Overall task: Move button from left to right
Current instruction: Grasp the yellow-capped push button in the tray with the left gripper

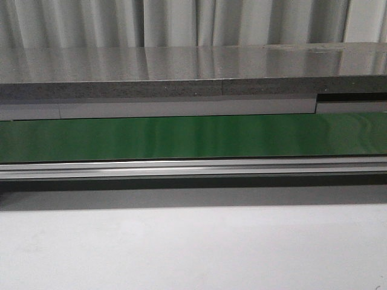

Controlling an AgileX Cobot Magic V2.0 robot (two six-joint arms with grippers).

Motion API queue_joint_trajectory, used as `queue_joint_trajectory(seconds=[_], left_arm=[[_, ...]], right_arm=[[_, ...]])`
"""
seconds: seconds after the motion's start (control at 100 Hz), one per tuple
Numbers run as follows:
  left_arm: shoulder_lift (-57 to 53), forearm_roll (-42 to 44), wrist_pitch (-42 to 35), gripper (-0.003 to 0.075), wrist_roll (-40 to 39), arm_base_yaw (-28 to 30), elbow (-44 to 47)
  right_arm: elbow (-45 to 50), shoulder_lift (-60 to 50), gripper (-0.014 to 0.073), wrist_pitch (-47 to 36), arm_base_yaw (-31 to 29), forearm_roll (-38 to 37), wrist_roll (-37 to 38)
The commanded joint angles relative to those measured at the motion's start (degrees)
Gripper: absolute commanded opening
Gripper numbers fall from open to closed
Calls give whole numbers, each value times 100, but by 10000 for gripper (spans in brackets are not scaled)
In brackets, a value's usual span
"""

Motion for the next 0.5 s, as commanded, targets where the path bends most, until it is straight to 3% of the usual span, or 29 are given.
queue_joint_trajectory(seconds=[0.0, 0.13, 0.49], left_arm=[[399, 194, -410, 691, -173, -18, -347], [1200, 194, -444, 691, -182, 177, -762], [3052, 135, -914, 691, -135, 1410, -1986]], right_arm=[[-85, -122, -68, -508, -4, -29, -8], [-85, -122, -68, -508, -4, -29, -8], [-85, -122, -68, -508, -4, -29, -8]])
